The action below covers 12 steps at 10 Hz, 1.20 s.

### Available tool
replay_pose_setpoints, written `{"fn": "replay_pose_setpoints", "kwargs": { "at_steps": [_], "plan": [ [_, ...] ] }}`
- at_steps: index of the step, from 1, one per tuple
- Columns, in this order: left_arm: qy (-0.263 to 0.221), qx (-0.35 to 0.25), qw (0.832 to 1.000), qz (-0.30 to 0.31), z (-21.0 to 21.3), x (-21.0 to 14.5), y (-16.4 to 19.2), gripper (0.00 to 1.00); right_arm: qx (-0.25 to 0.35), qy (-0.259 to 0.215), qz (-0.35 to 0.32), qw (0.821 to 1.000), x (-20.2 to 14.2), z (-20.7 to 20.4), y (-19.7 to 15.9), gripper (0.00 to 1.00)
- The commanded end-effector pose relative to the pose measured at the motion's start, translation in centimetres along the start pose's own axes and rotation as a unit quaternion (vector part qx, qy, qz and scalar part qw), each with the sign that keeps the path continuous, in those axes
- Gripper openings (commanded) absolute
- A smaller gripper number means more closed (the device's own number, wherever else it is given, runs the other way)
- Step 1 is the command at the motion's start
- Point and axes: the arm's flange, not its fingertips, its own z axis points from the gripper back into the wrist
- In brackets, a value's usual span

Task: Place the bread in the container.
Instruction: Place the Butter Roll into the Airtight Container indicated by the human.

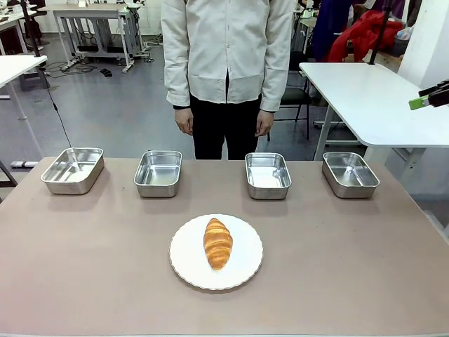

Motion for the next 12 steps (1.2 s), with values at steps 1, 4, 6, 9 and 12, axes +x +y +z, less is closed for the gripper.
{"fn": "replay_pose_setpoints", "kwargs": {
  "at_steps": [1, 4, 6, 9, 12],
  "plan": [
    [-0.002, 0.001, 1.0, 0.0, 0.2, -0.04, 0.02, 1.0, 0.002, -0.001, 0.0, 1.0, 0.0, 0.02, 0.03, 1.0],
    [-0.002, 0.001, 1.0, 0.0, 0.2, -0.04, 0.02, 1.0, 0.002, -0.001, 0.0, 1.0, 0.0, 0.02, 0.03, 1.0],
    [-0.002, 0.001, 1.0, 0.0, 0.2, -0.04, 0.02, 1.0, 0.002, -0.001, 0.0, 1.0, 0.0, 0.02, 0.03, 1.0],
    [-0.002, 0.001, 1.0, 0.0, 0.2, -0.04, 0.02, 1.0, 0.002, -0.001, 0.0, 1.0, 0.0, 0.02, 0.03, 1.0],
    [-0.002, 0.001, 1.0, 0.0, 0.2, -0.04, 0.02, 1.0, 0.002, -0.001, 0.0, 1.0, 0.0, 0.02, 0.03, 1.0]
  ]
}}
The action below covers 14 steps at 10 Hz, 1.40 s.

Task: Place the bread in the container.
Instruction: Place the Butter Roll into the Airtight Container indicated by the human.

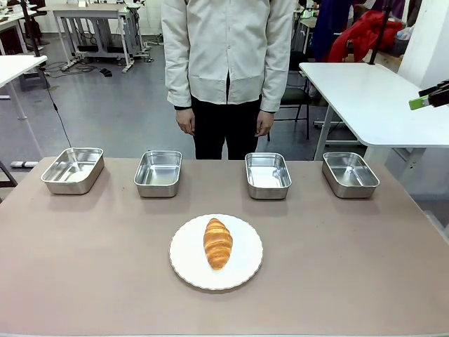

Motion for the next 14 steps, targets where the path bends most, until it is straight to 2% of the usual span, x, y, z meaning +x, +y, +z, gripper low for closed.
{"fn": "replay_pose_setpoints", "kwargs": {
  "at_steps": [1, 14],
  "plan": [
    [-0.002, 0.001, 1.0, 0.0, 0.2, -0.04, 0.02, 1.0, 0.002, -0.001, 0.0, 1.0, 0.0, 0.02, 0.03, 1.0],
    [-0.002, 0.001, 1.0, 0.0, 0.2, -0.04, 0.02, 1.0, 0.002, -0.001, 0.0, 1.0, 0.0, 0.02, 0.03, 1.0]
  ]
}}
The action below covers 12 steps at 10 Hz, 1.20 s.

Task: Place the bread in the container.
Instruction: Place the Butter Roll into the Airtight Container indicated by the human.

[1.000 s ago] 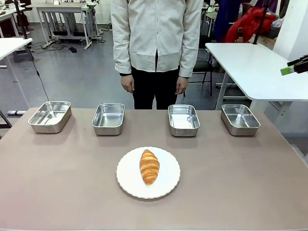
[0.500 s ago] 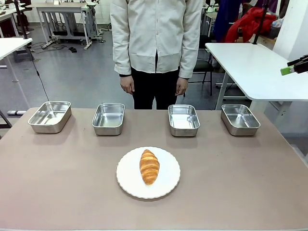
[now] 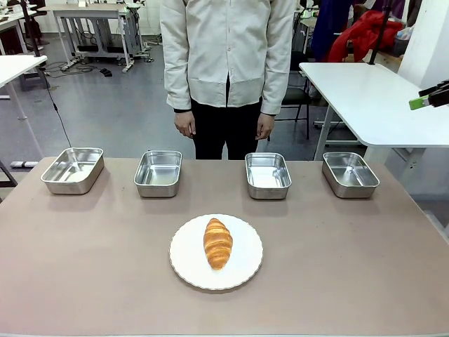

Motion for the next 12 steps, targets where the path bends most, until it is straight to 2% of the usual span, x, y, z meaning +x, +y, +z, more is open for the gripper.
{"fn": "replay_pose_setpoints", "kwargs": {
  "at_steps": [1, 12],
  "plan": [
    [-0.002, 0.001, 1.0, 0.0, 0.2, -0.04, 0.01, 1.0, 0.002, -0.001, 0.0, 1.0, 0.0, 0.01, 0.04, 1.0],
    [-0.002, 0.001, 1.0, 0.0, 0.2, -0.04, 0.01, 1.0, 0.002, -0.001, 0.0, 1.0, 0.0, 0.01, 0.04, 1.0]
  ]
}}
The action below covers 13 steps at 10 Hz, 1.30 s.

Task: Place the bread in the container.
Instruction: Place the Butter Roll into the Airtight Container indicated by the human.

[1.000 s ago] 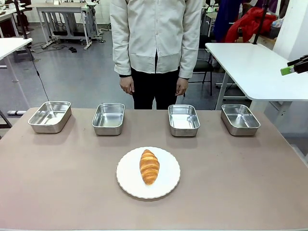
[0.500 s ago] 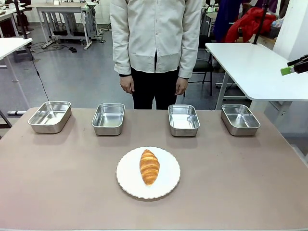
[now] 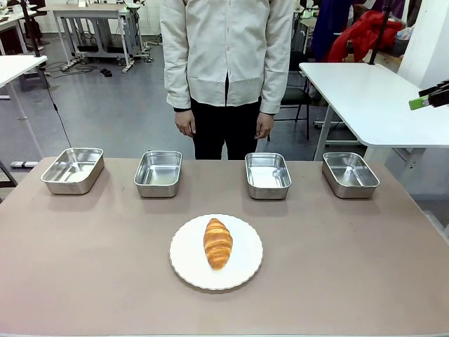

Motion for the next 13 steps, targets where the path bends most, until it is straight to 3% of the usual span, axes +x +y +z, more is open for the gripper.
{"fn": "replay_pose_setpoints", "kwargs": {
  "at_steps": [1, 13],
  "plan": [
    [-0.002, 0.001, 1.0, 0.0, 0.2, -0.04, 0.01, 1.0, 0.002, -0.001, 0.0, 1.0, 0.01, 0.01, 0.04, 1.0],
    [-0.002, 0.001, 1.0, 0.0, 0.2, -0.04, 0.01, 1.0, 0.002, -0.001, 0.0, 1.0, 0.01, 0.01, 0.04, 1.0]
  ]
}}
